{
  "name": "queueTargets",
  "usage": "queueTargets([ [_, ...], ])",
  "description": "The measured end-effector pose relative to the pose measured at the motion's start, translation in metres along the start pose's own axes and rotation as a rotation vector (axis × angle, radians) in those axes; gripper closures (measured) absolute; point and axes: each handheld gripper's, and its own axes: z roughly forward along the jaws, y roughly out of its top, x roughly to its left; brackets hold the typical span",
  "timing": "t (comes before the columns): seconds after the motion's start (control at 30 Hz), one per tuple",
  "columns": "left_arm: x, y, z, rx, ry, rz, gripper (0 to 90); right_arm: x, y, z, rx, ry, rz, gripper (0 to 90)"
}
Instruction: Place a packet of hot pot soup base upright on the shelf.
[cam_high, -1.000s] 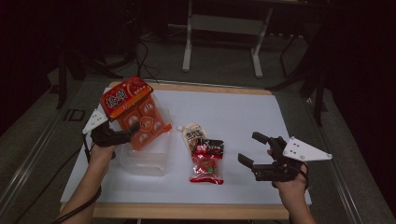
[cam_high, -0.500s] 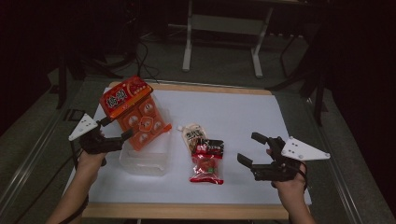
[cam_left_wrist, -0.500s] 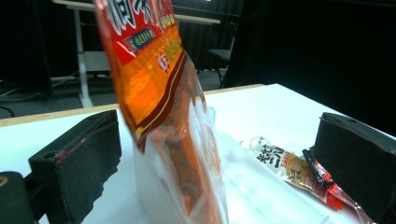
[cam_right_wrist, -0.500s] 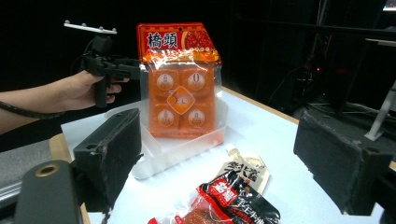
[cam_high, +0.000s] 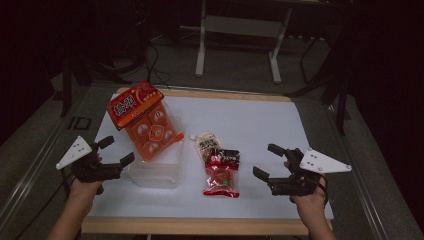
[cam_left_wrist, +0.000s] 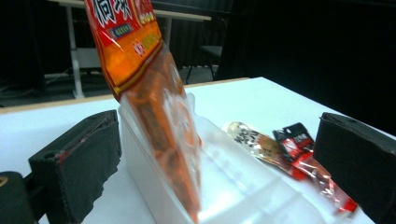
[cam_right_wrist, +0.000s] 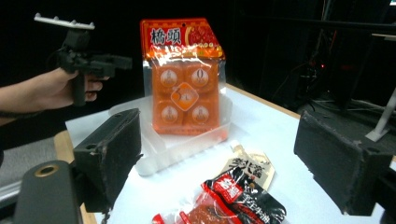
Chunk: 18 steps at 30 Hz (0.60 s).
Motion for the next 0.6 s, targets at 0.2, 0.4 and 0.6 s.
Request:
queueTargets([
  [0.2,-0.023,0.000,-0.010,-0.001,-0.039,0.054,1.5,-0.001,-0.002,-0.001,-0.014,-0.020,-0.020,14.8],
  [0.4,-0.054,0.002,-0.011,0.002,-0.141,0.093,1.5,0.001,-0.005,0.002,0.009,-0.017,-0.046,14.7],
  [0.6,-0.073,0.004,-0.002,-0.004,-0.228,0.108,1.5,0.002,-0.007,0.004,0.017,-0.031,-0.080,13.6],
])
